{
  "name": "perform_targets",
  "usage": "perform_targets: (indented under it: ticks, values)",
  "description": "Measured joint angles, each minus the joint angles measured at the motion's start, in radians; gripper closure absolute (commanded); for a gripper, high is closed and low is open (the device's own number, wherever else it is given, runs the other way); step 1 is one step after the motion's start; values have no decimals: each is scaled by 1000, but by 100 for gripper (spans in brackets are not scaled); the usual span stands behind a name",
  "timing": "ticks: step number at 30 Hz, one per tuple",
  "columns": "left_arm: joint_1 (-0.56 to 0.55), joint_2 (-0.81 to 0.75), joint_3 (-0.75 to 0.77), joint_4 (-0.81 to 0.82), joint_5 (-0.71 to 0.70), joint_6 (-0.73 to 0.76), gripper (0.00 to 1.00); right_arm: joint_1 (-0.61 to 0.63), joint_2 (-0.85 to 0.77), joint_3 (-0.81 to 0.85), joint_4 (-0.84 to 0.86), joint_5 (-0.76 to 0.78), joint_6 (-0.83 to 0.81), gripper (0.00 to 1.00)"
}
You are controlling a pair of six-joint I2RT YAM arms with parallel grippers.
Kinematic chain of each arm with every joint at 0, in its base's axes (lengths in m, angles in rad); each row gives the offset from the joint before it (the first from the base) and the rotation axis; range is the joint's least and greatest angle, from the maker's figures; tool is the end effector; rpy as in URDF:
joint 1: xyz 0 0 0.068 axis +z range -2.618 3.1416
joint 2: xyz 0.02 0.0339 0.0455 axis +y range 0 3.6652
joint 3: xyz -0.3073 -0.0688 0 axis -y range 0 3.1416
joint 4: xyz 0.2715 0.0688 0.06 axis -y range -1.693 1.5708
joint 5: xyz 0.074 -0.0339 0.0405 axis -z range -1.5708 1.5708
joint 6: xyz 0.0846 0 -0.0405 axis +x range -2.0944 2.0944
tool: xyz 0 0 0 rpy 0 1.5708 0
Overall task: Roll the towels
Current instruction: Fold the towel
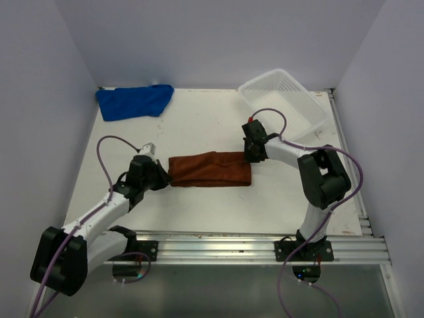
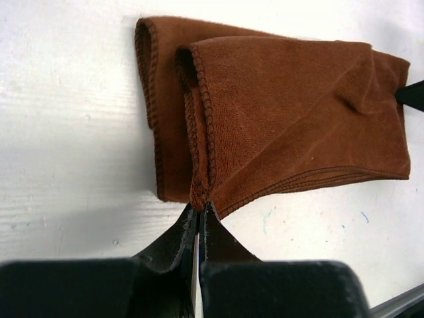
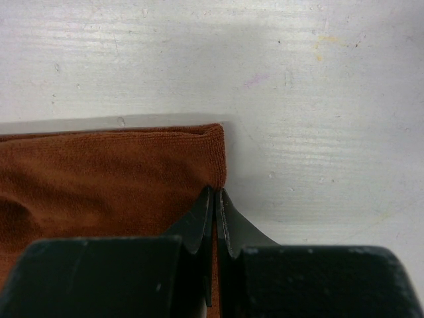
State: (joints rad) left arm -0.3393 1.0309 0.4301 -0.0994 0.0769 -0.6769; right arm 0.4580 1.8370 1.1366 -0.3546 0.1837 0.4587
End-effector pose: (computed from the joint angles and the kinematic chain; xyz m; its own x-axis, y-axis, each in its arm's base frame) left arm 0.2251 -0.0863 0.1711 -0.7162 -0.4095 -0.5651 -0.0787 0.8520 -0.5176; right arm 0.3877 0.1739 0.1441 -0.8563 0.0632 -0.5126 0.0282 0.9967 0.0759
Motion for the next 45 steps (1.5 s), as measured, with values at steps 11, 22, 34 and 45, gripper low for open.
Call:
perform_targets:
  ticks: [11, 22, 34, 45]
  values:
    - [0, 36, -84, 18, -29, -31, 61, -6, 2, 2, 0, -19, -12, 100]
    - [-1, -12, -27, -7, -50, -12, 49, -17, 3, 2, 18, -72, -34, 100]
    - [-2, 151, 166, 64, -90, 97, 32, -19, 9, 2, 35, -93, -44, 100]
    - [-2, 353, 176, 164, -62, 124, 47, -21, 11, 2, 40, -100, -60, 100]
